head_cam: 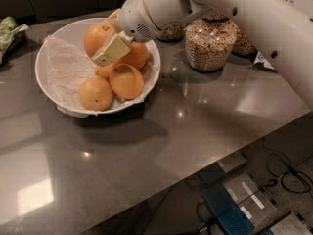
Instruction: Pick orange from white bowl
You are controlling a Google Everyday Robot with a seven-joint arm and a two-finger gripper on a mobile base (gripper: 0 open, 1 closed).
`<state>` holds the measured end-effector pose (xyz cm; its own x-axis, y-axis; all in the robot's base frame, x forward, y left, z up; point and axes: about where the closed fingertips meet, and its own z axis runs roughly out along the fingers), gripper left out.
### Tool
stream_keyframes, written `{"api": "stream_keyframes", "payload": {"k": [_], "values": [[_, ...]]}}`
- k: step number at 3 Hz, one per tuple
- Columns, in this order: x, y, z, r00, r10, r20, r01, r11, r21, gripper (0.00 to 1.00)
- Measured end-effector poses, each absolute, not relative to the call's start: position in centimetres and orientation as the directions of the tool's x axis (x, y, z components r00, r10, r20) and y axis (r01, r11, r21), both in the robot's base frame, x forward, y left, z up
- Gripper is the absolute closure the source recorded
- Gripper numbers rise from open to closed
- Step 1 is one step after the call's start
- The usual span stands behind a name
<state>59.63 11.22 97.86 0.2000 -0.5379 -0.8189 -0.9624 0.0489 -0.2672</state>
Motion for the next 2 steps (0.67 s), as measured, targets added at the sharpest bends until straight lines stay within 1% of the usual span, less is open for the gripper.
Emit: {"api": "stream_keyframes", "payload": {"k": [1,2], "values": [[59.21,9.77,100.02,0.264,-0.525,-0.809,-0.946,0.024,-0.324,1.00],[59.20,9.76,100.14,0.271,-0.524,-0.807,-0.944,0.020,-0.330,1.00]]}}
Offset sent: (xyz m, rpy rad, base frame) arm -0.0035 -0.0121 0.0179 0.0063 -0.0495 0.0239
